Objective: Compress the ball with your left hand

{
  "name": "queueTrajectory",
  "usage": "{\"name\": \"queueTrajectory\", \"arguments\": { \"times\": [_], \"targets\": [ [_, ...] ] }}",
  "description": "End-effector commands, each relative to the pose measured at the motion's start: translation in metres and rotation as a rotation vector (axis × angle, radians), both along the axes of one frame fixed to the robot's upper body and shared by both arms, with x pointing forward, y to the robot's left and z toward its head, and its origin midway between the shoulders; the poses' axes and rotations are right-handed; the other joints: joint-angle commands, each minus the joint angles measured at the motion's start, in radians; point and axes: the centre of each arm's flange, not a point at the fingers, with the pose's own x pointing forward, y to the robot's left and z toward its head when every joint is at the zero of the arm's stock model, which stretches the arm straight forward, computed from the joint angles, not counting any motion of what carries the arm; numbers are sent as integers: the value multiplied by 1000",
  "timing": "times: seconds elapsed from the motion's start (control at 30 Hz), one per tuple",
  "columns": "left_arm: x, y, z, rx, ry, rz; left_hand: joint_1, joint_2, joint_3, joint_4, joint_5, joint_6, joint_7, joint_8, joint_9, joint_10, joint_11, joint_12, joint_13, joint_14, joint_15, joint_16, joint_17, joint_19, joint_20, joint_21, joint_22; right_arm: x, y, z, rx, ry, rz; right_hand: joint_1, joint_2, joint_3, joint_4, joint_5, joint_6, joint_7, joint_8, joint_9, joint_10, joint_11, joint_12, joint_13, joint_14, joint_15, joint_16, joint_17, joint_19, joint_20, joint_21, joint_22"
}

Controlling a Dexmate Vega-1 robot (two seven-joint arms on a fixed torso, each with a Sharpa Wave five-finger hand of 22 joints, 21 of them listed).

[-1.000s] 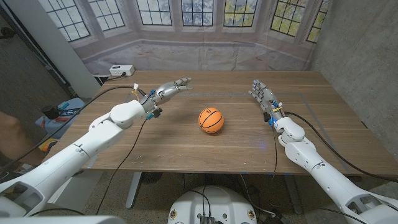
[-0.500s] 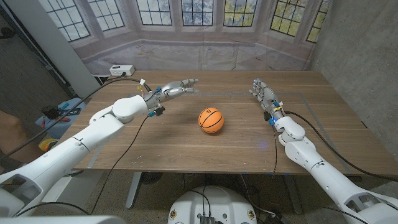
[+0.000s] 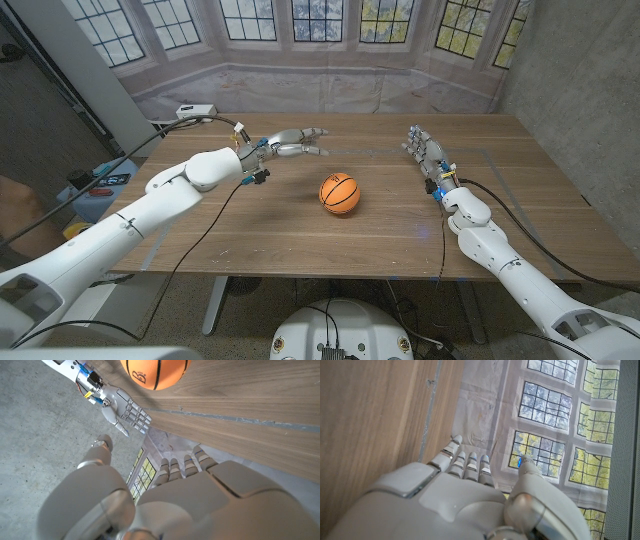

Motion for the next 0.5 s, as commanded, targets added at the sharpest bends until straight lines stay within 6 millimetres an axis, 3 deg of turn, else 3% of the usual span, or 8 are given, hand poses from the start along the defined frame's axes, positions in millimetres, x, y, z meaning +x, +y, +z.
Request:
{"name": "queueTrajectory", "arguments": {
  "times": [0.03,0.5],
  "targets": [
    [-12,-19,7,102,-38,11,16,-16,-8,-2,-2,-12,17,3,3,-8,16,5,6,-2,10,6,3,-3,5,-5,4,-3,-5,-3,25,-4,2,12,2,2,-3,2,11,2,6,5,4,8,6,5,6,9,11,1,9,2,6,4],
    [-28,-33,12,224,-63,32,39,-27,-11,2,-1,-26,37,3,8,-35,30,2,15,-10,21,6,8,-17,21,-11,8,-7,-7,-6,47,1,10,14,-1,2,-6,2,15,4,6,5,2,14,6,5,8,15,11,1,11,4,7,4]
  ]
}}
